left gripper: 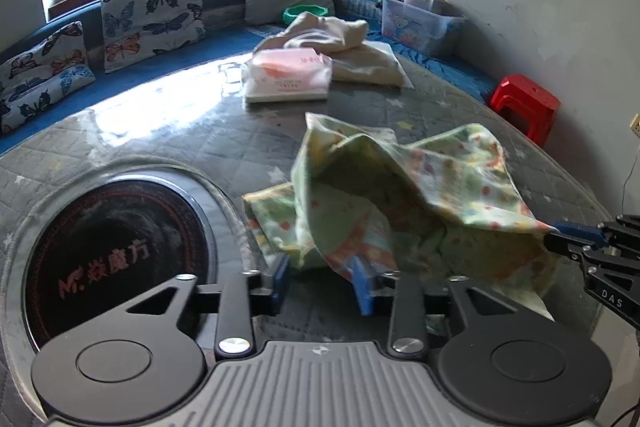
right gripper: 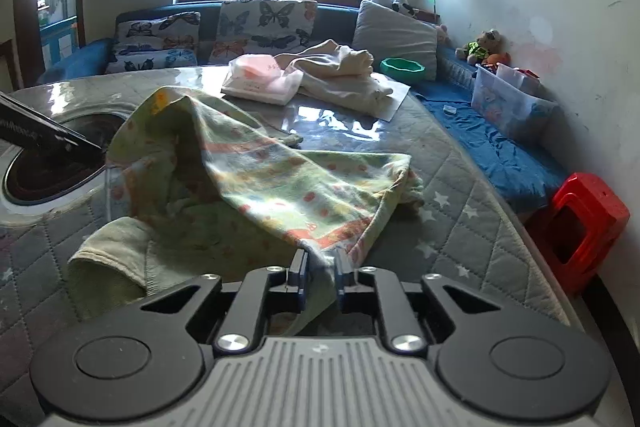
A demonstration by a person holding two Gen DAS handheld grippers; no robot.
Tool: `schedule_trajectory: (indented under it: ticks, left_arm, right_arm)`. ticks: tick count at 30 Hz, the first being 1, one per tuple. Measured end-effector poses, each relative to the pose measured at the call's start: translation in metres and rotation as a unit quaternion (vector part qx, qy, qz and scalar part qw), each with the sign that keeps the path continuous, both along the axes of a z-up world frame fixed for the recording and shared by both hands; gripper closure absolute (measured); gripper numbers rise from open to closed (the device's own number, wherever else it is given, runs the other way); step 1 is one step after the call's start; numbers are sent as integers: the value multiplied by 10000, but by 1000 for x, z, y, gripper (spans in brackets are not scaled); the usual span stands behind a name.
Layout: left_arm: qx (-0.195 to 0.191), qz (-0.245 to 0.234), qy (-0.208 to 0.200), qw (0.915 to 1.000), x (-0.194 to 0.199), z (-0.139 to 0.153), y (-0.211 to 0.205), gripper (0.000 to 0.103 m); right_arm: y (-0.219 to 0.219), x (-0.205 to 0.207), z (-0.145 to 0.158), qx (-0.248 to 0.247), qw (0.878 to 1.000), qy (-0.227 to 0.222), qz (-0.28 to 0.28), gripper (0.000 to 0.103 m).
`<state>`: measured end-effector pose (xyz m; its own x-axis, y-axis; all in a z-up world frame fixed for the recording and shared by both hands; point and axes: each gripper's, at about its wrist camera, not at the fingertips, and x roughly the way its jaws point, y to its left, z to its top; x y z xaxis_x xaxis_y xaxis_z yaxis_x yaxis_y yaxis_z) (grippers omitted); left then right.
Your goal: Fold clothes
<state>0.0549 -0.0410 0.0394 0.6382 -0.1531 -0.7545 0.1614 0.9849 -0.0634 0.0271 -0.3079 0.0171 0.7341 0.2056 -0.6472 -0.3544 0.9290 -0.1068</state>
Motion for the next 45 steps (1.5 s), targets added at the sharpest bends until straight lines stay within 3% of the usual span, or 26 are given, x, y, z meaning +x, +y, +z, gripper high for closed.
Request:
schedule_trajectory:
  ticks: [7,22,45]
  left_arm:
    - [-16,-76,106,9999,-15,-8,-11,49]
    - [122,-121,154,9997,-43,-18,-23,35]
    - [402,-148,71,9991,-87,-21,-43,16]
  right_arm:
    - [0,-16,-4,63,9999,79,34,67]
    - [-1,-51,-9,178,9996,168,110,46]
    - [-2,-94,-11,351,9991,54,252,30]
